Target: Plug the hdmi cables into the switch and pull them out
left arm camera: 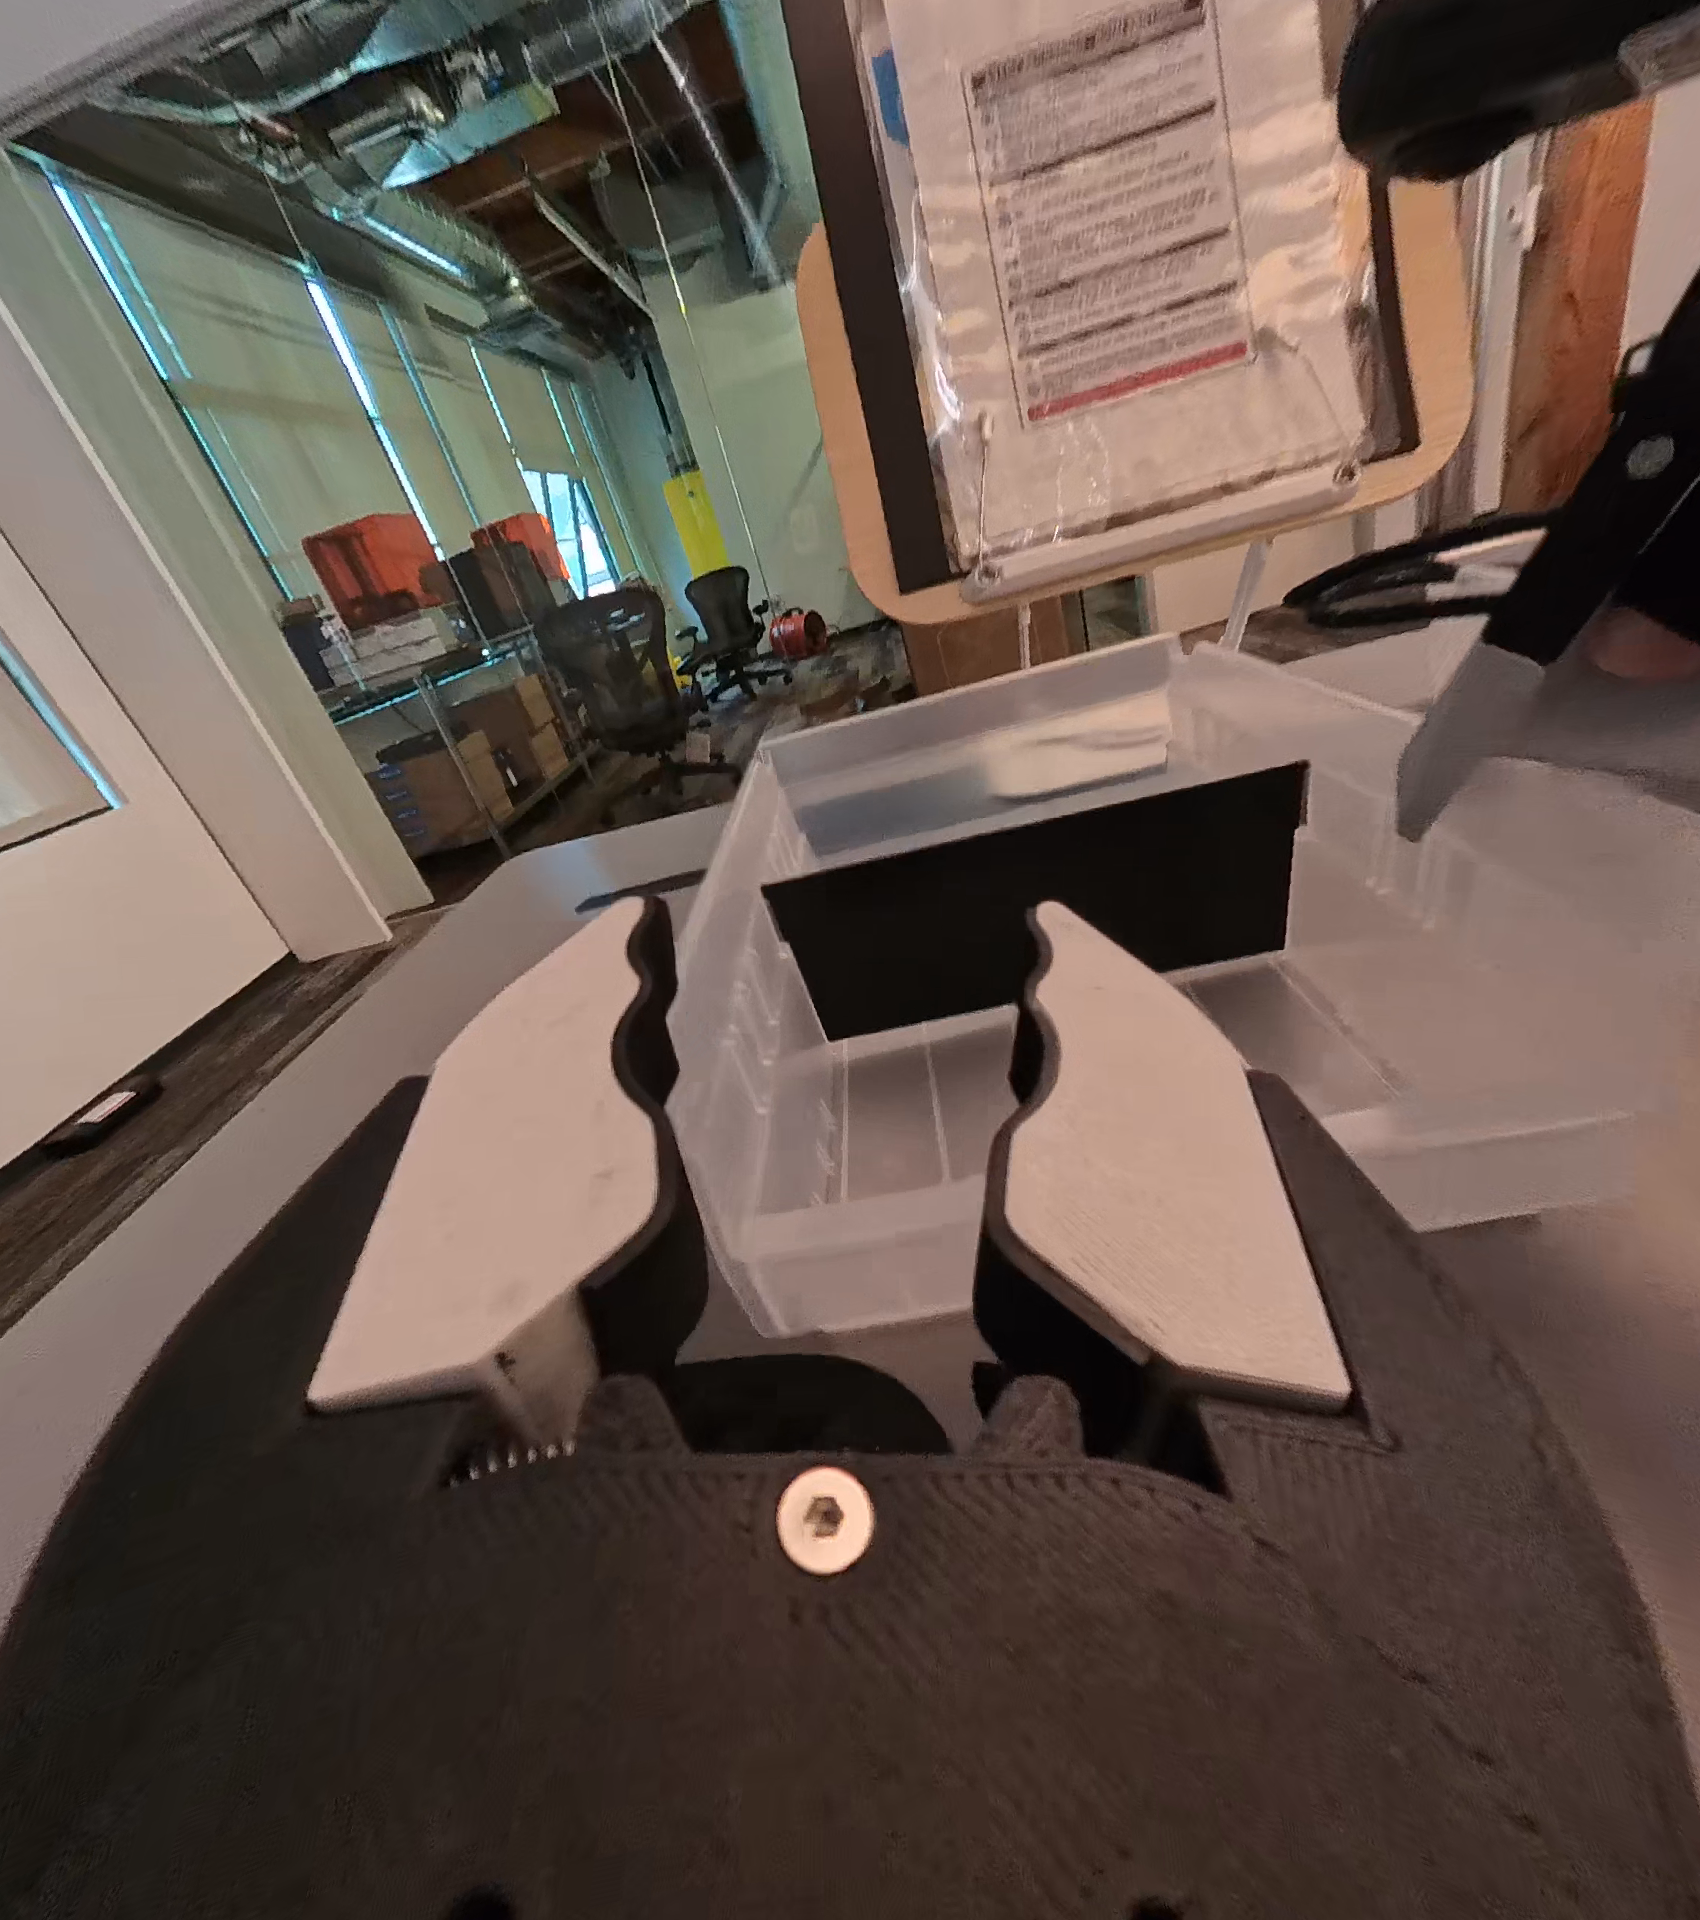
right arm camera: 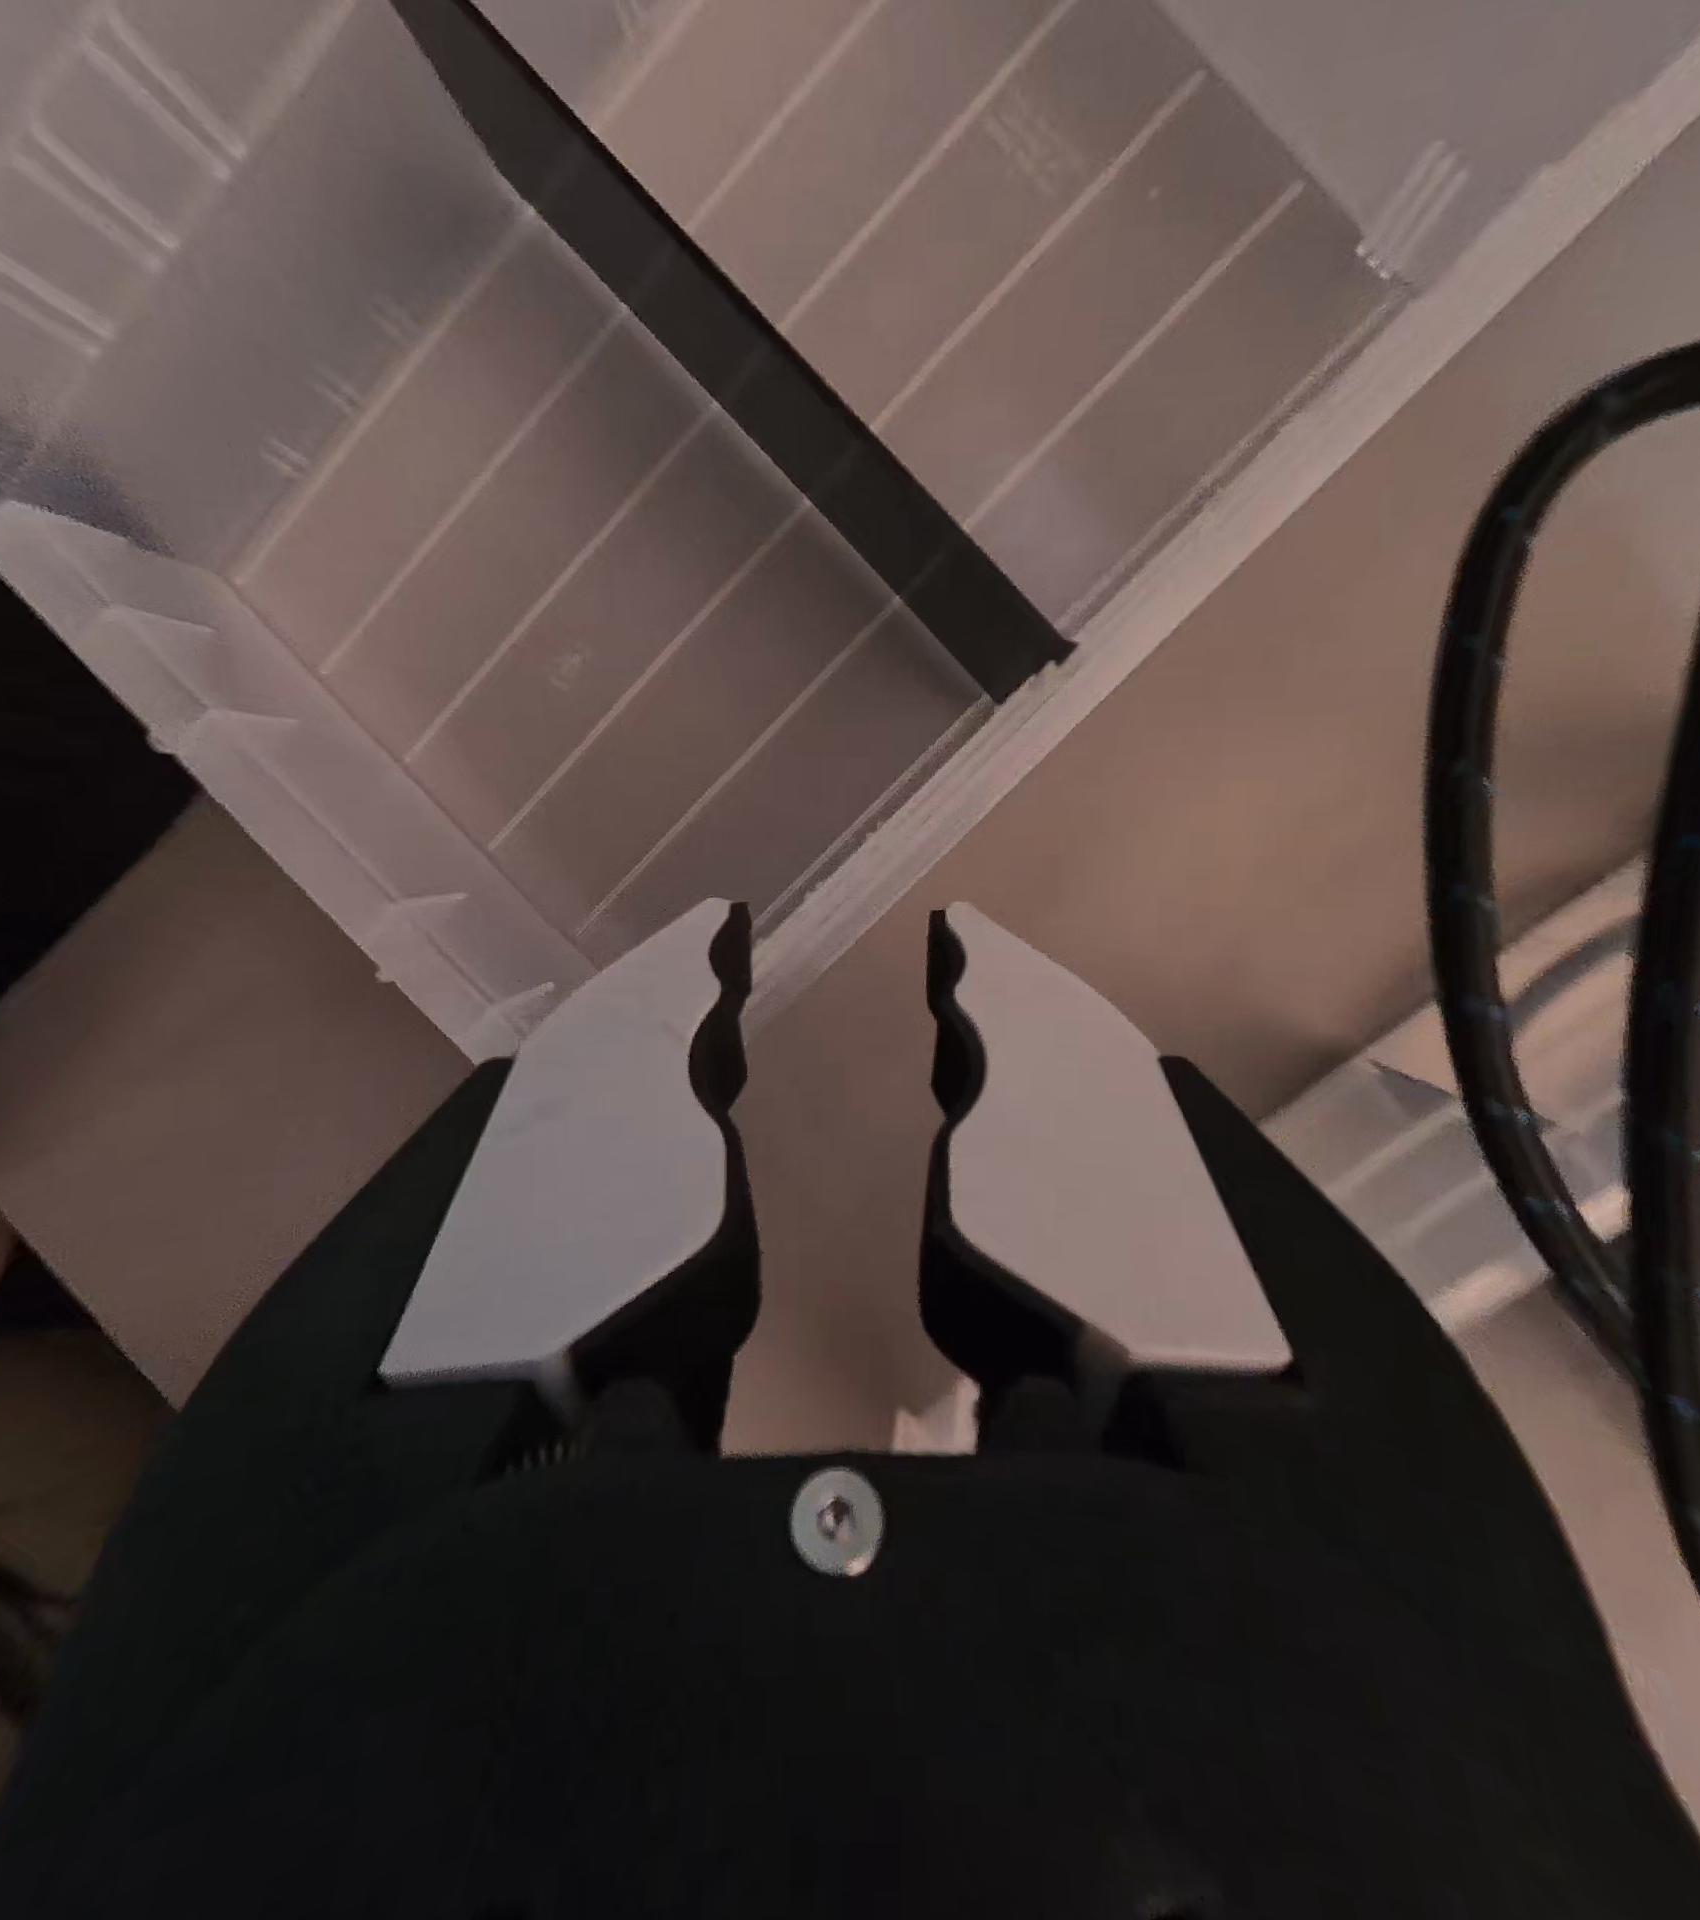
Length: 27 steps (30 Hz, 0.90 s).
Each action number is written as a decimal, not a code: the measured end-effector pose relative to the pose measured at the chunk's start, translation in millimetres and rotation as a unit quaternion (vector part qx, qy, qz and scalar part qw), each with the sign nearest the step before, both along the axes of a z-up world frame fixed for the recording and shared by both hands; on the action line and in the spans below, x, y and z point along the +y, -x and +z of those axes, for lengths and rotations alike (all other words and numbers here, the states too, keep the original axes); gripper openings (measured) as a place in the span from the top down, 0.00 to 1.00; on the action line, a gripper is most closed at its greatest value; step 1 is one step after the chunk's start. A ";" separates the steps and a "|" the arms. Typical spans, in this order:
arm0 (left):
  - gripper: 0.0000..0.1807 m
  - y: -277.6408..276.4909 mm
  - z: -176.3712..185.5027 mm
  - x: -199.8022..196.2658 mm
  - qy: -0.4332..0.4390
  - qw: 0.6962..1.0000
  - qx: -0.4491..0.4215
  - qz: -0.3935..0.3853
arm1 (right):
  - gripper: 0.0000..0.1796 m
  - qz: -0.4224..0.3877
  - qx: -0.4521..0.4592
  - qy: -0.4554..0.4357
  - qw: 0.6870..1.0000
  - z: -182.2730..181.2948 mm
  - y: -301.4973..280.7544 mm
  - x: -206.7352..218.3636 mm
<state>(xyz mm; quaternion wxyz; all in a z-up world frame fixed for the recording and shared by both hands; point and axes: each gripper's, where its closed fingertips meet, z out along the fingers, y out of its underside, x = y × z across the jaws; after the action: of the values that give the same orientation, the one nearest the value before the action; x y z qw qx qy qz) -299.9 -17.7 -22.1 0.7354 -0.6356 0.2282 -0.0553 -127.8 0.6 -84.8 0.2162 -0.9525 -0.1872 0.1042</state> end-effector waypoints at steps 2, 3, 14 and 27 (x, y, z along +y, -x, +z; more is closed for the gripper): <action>0.65 -1.5 8.5 -5.2 -0.013 0.999 -0.029 -0.019 | 0.83 -0.005 -0.044 0.002 0.999 1.1 -13.9 -6.1; 0.65 -1.4 14.9 -9.6 -0.024 0.998 -0.050 -0.033 | 0.83 -0.009 -0.062 0.003 0.998 1.5 -19.6 -8.9; 0.68 5.7 30.7 -21.0 -0.086 0.995 -0.051 -0.014 | 0.76 -0.042 -0.014 0.029 0.999 -0.4 -15.7 -14.7; 0.68 -5.1 27.3 -21.0 -0.069 0.995 -0.058 -0.050 | 0.71 -0.067 -0.052 0.058 0.995 -25.5 -4.5 -7.8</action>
<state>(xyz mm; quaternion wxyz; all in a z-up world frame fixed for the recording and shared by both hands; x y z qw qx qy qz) -294.8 -38.6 5.2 0.7857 -0.5669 0.2199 -0.1136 -123.3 -7.2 -110.3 0.1570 -0.9780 -0.1280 0.0501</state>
